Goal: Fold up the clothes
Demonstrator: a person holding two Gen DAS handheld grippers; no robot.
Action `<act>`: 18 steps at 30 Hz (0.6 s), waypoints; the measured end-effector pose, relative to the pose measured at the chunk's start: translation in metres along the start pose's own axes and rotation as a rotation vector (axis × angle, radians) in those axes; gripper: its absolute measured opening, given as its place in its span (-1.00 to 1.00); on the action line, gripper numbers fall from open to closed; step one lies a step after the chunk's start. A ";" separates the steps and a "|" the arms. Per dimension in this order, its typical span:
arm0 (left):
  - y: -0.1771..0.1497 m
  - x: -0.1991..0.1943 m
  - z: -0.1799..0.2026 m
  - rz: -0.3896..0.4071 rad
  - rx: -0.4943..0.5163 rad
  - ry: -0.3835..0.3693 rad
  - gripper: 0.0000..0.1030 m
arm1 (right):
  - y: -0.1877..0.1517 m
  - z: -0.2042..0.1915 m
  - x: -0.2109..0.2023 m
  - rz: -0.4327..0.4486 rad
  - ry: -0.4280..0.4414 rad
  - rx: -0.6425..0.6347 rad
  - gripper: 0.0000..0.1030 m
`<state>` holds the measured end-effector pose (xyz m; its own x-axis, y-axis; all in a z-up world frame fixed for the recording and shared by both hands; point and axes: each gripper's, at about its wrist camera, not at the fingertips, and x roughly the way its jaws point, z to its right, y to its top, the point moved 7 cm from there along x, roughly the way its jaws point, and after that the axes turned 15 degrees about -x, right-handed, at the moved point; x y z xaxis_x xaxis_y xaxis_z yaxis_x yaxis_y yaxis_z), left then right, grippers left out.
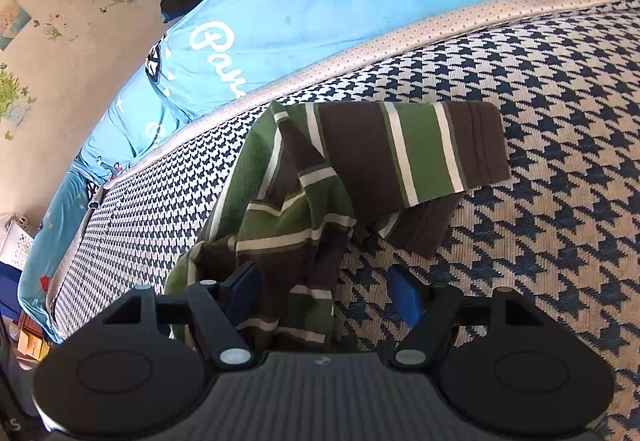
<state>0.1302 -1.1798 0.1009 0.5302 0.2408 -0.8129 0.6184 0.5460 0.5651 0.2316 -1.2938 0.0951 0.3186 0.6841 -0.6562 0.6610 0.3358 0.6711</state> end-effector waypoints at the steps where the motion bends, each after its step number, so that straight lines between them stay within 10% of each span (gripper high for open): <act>1: -0.001 -0.001 0.000 0.002 0.003 0.000 1.00 | 0.000 -0.001 0.003 0.000 0.000 0.003 0.36; 7: -0.003 -0.004 0.002 0.007 0.013 -0.001 1.00 | 0.001 -0.004 0.021 0.003 0.002 0.024 0.37; 14: -0.004 -0.007 0.012 0.013 0.012 0.008 1.00 | 0.004 -0.016 0.032 0.022 0.049 0.024 -0.73; 18: 0.000 -0.010 0.013 0.029 0.018 -0.001 1.00 | 0.013 -0.021 0.023 0.079 0.054 0.014 -0.79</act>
<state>0.1321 -1.1925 0.1106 0.5487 0.2552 -0.7961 0.6132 0.5244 0.5907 0.2334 -1.2600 0.0961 0.3333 0.7422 -0.5814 0.6450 0.2703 0.7148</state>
